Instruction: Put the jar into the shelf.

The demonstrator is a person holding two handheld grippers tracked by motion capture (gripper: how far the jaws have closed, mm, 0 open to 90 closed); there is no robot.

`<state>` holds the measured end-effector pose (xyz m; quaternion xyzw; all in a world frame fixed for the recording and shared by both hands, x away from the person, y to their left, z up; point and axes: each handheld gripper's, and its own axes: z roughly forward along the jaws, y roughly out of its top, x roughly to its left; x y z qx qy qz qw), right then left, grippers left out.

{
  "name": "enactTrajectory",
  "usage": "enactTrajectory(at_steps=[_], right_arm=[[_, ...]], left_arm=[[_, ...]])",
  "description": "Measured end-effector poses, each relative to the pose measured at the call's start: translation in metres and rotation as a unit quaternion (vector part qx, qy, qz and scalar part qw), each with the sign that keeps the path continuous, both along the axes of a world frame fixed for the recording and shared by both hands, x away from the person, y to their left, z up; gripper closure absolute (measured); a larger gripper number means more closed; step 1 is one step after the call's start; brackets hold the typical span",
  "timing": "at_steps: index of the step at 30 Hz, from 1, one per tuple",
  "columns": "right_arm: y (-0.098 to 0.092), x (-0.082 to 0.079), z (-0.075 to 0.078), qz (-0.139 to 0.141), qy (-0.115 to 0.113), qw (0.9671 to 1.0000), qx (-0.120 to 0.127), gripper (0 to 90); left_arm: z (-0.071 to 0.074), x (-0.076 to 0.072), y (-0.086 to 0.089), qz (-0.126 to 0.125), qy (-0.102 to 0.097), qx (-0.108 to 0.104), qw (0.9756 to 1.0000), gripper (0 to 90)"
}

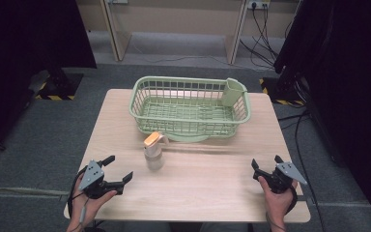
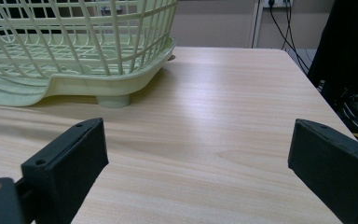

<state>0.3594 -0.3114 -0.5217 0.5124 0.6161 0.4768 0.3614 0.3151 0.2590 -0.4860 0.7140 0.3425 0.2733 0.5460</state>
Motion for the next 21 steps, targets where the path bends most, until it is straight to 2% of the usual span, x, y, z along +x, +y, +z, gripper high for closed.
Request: enactTrajectory(at_steps=[21], right_arm=[[0.000,0.000,0.000,0.000,0.000,1.0000,0.001,4.8]], left_arm=[[0.015,0.026,-0.028,-0.014,-0.008,-0.009,0.9998,12.6]])
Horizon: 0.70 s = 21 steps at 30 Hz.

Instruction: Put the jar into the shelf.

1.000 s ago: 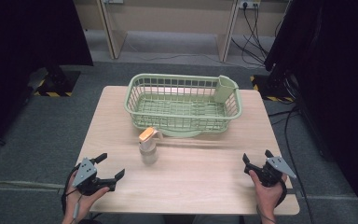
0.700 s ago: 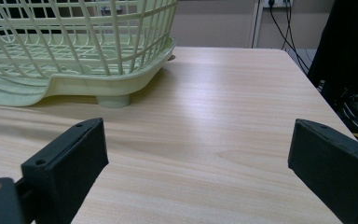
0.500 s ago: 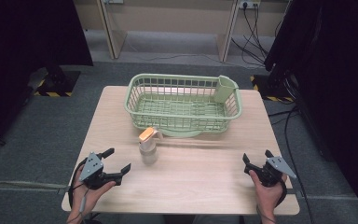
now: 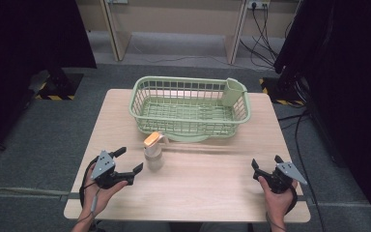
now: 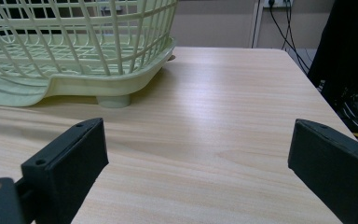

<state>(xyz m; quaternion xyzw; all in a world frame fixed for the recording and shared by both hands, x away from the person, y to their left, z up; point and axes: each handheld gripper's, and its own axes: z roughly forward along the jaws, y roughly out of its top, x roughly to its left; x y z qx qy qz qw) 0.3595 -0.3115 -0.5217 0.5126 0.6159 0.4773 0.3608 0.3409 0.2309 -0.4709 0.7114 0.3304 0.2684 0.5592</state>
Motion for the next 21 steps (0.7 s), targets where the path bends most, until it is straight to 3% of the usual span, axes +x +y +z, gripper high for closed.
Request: enactTrajectory(at_steps=[10,21], right_arm=[[0.000,0.000,0.000,0.000,0.000,1.0000,0.000,4.8],[0.000,0.000,0.000,0.001,0.001,1.0000,0.000,4.8]], left_arm=[[0.010,0.016,-0.022,-0.011,-0.002,0.003,0.9999,20.3],[0.011,0.031,-0.040,0.006,0.019,0.013,0.9997,34.9]])
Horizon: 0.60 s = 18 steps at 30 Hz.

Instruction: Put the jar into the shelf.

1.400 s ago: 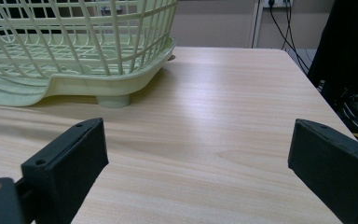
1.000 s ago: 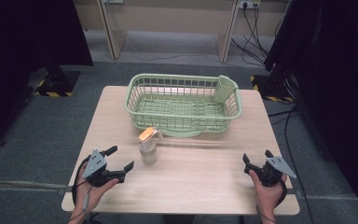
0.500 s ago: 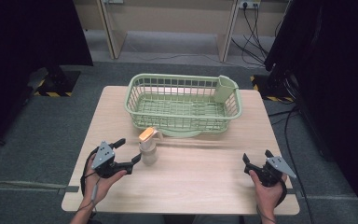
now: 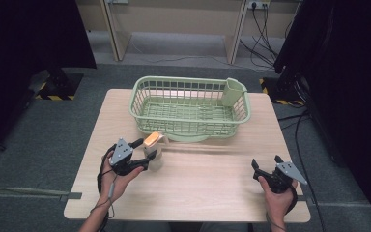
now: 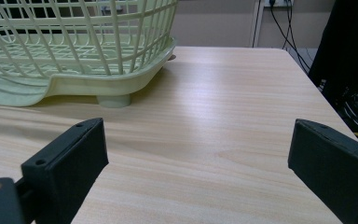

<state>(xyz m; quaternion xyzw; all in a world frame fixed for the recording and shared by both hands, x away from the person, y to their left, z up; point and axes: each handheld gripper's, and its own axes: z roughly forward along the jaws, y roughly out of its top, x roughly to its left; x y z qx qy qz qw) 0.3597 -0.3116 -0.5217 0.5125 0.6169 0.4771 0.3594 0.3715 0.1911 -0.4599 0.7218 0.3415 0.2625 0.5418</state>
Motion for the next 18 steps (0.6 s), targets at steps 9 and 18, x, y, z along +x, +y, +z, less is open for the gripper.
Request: enactTrajectory(at_steps=[9,18], right_arm=[[0.0000,0.0000,0.0000,0.000,0.000,1.0000,0.000,4.8],[0.0001,-0.0001,0.0000,0.000,0.000,1.0000,0.000,4.8]], left_arm=[[0.0030,0.0035,-0.0052,0.014,-0.001,0.002,0.9999,51.0],[0.0031,0.0026,-0.0074,0.017,0.003,-0.007,0.9998,58.4]])
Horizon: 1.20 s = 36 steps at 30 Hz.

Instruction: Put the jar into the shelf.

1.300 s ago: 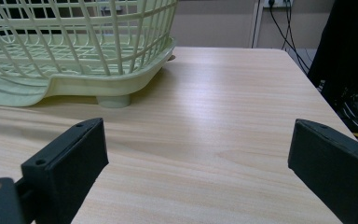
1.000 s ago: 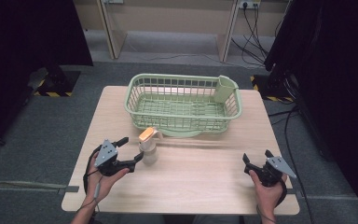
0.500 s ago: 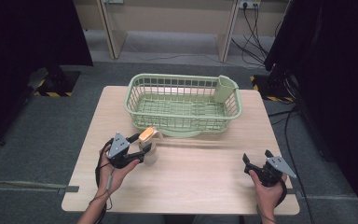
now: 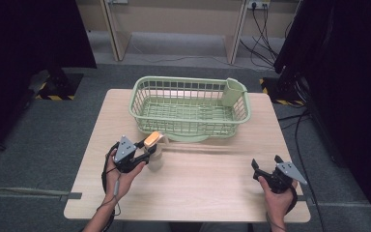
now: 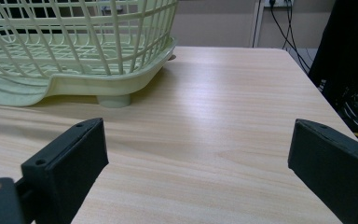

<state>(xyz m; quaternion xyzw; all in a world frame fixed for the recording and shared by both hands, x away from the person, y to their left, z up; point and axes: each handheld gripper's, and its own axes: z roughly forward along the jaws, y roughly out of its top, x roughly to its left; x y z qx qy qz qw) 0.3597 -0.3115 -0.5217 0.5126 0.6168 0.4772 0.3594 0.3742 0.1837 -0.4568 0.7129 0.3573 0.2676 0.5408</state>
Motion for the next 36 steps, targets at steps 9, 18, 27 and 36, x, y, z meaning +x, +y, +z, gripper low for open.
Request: enactTrajectory(at_steps=[9,18,27,36], right_arm=[[0.000,0.000,0.000,0.000,0.000,1.0000,0.000,4.8],[0.000,0.000,0.000,0.000,0.000,1.0000,0.000,4.8],[0.000,0.000,0.000,0.000,0.000,1.0000,0.000,4.8],[0.000,0.000,0.000,-0.002,0.000,1.0000,0.002,4.8]], left_arm=[[0.004,-0.003,-0.001,-0.007,-0.004,-0.009,0.9999,58.6],[0.023,-0.006,-0.004,-0.012,-0.016,-0.023,0.9995,58.6],[0.052,-0.005,-0.008,-0.010,-0.036,-0.033,0.9988,58.5],[0.071,-0.002,-0.013,-0.012,-0.046,-0.033,0.9983,58.6]])
